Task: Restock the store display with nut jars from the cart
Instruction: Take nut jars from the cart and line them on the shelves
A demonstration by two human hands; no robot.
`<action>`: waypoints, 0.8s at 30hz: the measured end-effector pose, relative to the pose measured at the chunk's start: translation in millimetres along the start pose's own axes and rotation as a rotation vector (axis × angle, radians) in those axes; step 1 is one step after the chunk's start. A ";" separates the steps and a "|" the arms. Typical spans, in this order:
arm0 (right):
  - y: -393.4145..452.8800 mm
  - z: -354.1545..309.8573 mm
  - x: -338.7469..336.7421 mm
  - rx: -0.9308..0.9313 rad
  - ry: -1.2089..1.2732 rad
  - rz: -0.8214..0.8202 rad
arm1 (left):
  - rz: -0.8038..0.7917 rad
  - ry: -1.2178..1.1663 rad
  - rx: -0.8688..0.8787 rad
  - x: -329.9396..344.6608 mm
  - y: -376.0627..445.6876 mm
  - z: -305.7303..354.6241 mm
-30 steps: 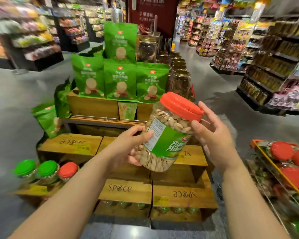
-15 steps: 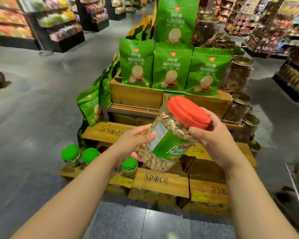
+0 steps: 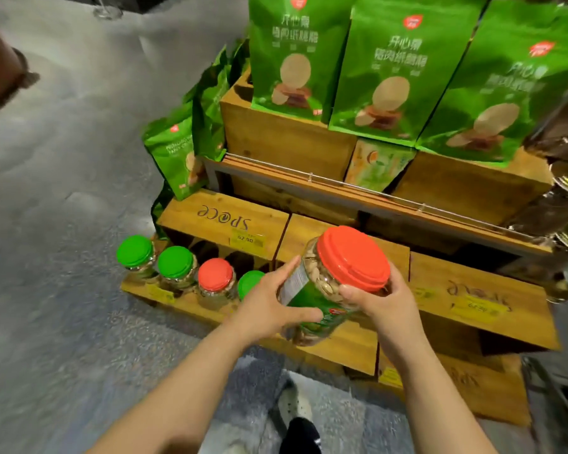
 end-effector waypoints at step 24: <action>98.9 310.9 83.4 0.464 0.234 0.081 | 0.194 -0.181 -0.056 31.1 154.7 -316.2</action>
Point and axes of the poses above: each hand's wrist, its own y-axis towards the middle knuckle, its own x-axis out of the palm, z = x × y, the point moved 6 cm from there along y, towards the middle knuckle, and after that the axes turned 11 degrees about -y, right-handed, at the moved point
